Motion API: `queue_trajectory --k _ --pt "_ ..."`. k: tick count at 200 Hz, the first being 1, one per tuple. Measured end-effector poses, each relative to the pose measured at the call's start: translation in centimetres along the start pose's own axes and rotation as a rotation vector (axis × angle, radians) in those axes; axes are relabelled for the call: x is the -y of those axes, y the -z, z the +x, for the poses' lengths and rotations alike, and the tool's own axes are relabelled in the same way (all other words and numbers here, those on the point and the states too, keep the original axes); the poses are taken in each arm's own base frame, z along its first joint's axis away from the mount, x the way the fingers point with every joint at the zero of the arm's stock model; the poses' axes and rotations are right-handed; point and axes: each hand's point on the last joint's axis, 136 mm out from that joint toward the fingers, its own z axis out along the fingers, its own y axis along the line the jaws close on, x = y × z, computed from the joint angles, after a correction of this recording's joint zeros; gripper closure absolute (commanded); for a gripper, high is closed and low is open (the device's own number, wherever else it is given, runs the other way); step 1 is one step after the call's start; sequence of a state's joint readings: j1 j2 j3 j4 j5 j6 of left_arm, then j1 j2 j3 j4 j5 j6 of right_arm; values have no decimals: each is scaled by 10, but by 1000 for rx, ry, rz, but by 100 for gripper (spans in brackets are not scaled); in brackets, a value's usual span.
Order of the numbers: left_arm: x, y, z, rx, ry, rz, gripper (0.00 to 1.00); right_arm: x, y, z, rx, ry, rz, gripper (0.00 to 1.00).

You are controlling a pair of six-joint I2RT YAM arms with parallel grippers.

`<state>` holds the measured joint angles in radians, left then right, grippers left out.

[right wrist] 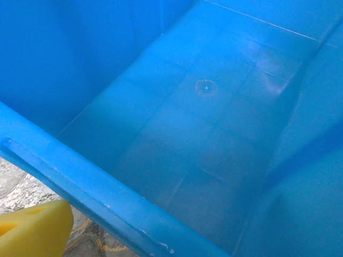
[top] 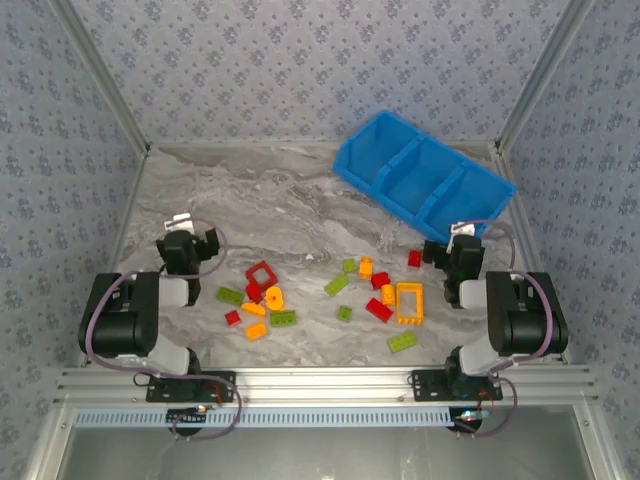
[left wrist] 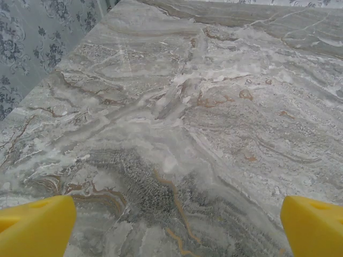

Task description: Sort the legos into containers by color

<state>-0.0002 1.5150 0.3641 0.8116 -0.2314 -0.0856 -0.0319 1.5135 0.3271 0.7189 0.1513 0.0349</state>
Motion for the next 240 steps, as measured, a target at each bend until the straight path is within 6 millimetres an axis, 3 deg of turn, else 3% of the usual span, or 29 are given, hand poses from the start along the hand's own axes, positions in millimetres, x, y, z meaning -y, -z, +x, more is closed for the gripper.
queue_trajectory --k 168,193,201,215,228,240 --pt "0 -1 0 0 -1 1 2 0 -1 -5 19 1 4 0" --pt "8 9 -5 -10 -44 9 2 -3 11 -16 32 42 41 0" --pt "15 19 -16 8 -57 21 2 -7 20 -27 46 52 49 0" --pt "28 47 -58 109 -50 52 2 -14 47 -56 105 42 55 0" --pt "39 79 -101 222 -24 84 2 -18 82 -93 193 8 54 0" --pt "49 111 -139 316 10 124 2 -21 124 -138 303 -74 31 0"
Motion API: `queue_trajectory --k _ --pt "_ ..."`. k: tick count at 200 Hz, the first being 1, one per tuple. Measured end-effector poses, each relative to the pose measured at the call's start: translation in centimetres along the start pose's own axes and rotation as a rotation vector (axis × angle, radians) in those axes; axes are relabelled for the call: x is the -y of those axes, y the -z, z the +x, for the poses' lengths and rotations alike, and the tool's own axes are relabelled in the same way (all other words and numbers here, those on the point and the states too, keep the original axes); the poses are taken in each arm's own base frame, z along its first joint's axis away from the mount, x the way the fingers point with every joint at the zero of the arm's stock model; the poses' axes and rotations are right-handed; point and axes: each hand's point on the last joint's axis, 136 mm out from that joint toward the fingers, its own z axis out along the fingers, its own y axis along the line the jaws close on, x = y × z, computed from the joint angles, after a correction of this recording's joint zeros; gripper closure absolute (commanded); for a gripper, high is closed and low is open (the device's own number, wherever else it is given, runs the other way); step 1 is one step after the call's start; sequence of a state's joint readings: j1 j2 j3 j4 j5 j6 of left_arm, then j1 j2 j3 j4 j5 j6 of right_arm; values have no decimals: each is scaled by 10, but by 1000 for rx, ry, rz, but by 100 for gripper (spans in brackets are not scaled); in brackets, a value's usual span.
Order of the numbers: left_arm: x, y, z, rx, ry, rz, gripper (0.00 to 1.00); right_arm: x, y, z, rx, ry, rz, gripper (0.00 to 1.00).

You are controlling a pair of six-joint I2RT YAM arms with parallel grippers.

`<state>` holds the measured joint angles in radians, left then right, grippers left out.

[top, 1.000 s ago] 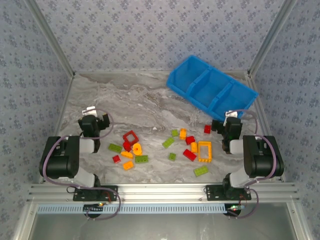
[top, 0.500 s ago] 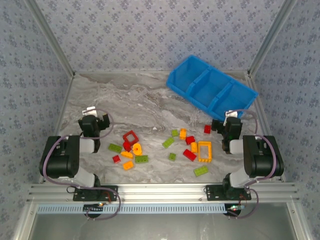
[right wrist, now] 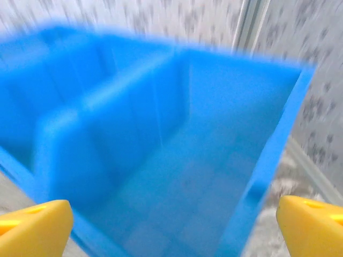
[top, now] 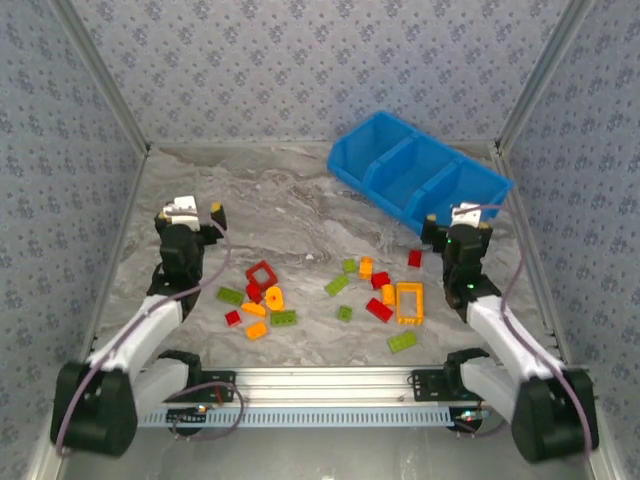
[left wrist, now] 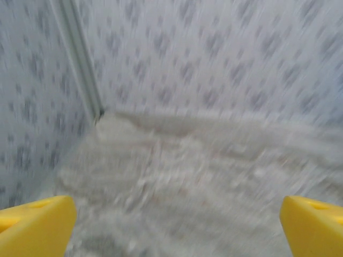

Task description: Sort the legos into containers by color

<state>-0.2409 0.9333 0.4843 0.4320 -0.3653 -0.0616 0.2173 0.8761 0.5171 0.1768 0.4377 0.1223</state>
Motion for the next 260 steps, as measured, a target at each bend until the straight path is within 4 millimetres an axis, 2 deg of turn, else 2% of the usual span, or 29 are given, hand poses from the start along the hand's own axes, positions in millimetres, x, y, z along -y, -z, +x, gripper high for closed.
queue_trajectory --k 14,21,31,43,62,80,96,110,127,153,180,199,227,260 --pt "15 19 -44 53 74 51 2 1 30 -60 107 -142 -31 0" --pt "22 25 -60 41 119 82 2 6 41 -80 134 -228 -31 0" --pt "28 31 -82 17 191 121 2 18 56 -99 163 -326 -27 2" --pt "34 37 -101 1 269 171 2 28 61 -102 152 -383 -22 9" --pt "46 39 -99 -90 355 244 2 35 50 -78 16 -409 27 18" --pt "69 36 -86 -200 397 326 5 26 28 -51 -175 -387 50 22" --pt "105 35 -72 -308 403 424 9 16 8 -36 -314 -396 75 23" --pt "143 38 -53 -418 379 511 10 13 -5 -12 -415 -412 108 23" --pt "186 53 -33 -515 336 610 11 23 -4 14 -515 -441 176 23" --pt "232 81 -13 -600 287 726 13 43 -6 29 -569 -502 241 26" --pt "255 95 4 -656 253 770 14 52 -24 57 -667 -525 265 35" --pt "264 99 9 -672 240 786 14 53 -36 81 -749 -521 270 43" --pt "272 105 0 -661 246 813 14 56 -45 110 -847 -522 278 49" --pt "288 124 -10 -652 243 883 15 57 -52 120 -889 -504 262 61"
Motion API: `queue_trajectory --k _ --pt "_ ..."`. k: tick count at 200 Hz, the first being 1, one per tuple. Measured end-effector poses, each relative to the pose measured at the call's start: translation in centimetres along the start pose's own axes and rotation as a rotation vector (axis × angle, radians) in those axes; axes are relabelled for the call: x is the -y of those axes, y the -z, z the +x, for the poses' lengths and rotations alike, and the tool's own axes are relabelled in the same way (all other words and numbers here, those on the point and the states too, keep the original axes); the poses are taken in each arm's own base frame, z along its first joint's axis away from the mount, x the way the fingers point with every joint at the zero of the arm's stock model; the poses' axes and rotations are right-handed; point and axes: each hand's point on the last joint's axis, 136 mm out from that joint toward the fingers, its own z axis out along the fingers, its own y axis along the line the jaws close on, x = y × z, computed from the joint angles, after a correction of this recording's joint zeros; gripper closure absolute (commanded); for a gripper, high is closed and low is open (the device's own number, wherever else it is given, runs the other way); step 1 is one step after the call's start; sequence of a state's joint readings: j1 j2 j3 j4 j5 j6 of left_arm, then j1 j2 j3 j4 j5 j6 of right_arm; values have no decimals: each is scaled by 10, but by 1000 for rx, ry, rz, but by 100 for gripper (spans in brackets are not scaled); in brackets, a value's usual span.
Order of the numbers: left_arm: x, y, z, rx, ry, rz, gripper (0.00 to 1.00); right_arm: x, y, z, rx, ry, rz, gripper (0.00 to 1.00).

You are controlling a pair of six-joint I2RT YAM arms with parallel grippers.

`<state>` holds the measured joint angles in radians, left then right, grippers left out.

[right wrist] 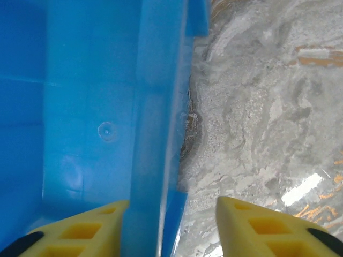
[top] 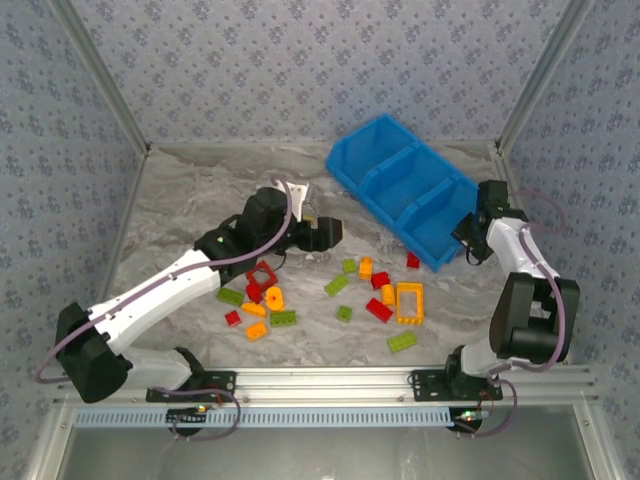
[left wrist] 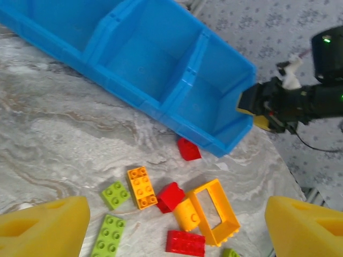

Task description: Sort the legos into containers by color

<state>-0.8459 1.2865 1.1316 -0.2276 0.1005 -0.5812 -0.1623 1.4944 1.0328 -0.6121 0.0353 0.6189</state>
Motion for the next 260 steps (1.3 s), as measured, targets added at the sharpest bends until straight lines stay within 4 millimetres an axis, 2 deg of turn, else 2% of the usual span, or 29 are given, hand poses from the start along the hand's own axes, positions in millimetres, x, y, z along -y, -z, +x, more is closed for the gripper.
queue_trajectory --k 30,63,91,113,146,171,199,223,243,260 --pt "31 -4 1 -15 -32 64 17 -7 -7 -5 -10 28 -12 79" --pt "40 -12 11 -44 -45 77 18 -5 -9 -17 10 34 14 100" --pt "40 -13 13 -48 -46 76 18 -5 -8 -23 11 105 52 100" --pt "37 -13 14 -52 -46 64 18 -14 -8 -43 20 165 68 100" --pt "34 -11 14 -48 -50 45 18 -44 -17 -76 29 284 54 100" --pt "31 -3 13 -42 -56 30 18 -77 -27 -87 28 396 15 100" --pt "24 6 12 -28 -55 0 18 -123 -37 -74 13 541 -44 100" --pt "13 19 9 -7 -49 -48 17 -163 -42 -42 -31 654 -108 100" --pt "1 33 3 29 -27 -111 17 -184 -43 -12 -74 722 -148 100" --pt "-11 46 1 60 4 -178 17 -197 -41 4 -89 764 -181 100"
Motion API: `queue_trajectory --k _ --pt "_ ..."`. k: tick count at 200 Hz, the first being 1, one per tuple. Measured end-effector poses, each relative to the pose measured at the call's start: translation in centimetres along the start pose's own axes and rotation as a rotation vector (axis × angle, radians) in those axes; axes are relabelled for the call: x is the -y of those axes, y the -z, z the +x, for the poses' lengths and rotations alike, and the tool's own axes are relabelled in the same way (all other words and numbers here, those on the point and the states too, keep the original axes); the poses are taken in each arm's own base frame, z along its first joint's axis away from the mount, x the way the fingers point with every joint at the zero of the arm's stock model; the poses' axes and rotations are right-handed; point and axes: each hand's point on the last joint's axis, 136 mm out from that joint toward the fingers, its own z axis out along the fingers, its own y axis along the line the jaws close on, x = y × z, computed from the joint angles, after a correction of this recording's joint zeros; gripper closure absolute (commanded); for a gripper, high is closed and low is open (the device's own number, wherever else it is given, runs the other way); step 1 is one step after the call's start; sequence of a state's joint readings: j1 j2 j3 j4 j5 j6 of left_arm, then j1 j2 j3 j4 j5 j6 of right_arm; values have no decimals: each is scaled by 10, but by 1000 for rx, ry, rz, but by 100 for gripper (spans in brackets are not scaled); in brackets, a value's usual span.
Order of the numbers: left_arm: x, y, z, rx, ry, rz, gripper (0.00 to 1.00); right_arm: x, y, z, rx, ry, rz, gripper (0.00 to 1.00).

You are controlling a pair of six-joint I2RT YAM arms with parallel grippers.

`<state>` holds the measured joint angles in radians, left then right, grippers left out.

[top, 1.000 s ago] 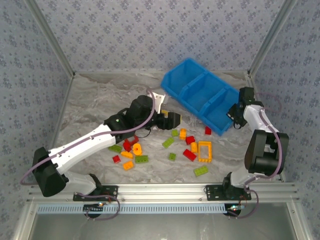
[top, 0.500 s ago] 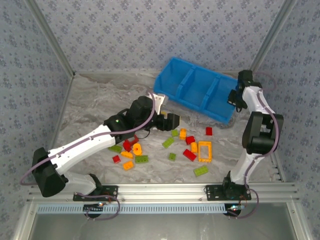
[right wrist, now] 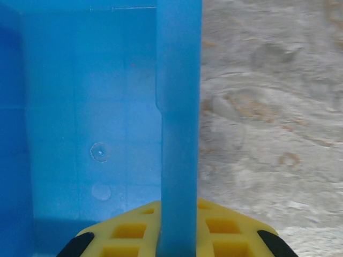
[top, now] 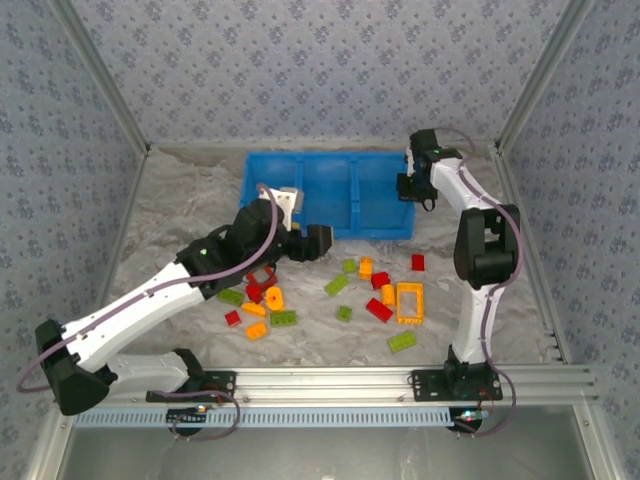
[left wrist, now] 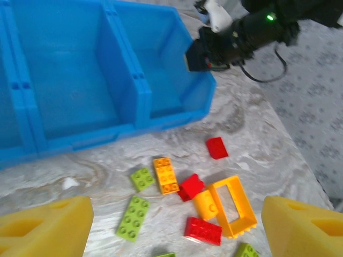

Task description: Sort the legos into containers by color

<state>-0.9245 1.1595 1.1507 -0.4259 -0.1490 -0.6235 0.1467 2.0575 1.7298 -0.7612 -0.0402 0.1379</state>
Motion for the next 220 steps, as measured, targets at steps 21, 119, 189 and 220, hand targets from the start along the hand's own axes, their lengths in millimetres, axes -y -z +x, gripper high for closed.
queue_trajectory --k 21,119,189,220 --pt "-16 11 1 24 34 -62 17 -11 -1 2 -4 19 -15 100" --pt "-22 4 28 -54 56 -85 18 15 64 19 133 -120 55 53" --pt "11 -14 111 -195 1 -2 21 5 136 176 238 -261 35 63" --pt "19 -17 138 -230 -12 9 21 18 106 248 99 -320 74 69"
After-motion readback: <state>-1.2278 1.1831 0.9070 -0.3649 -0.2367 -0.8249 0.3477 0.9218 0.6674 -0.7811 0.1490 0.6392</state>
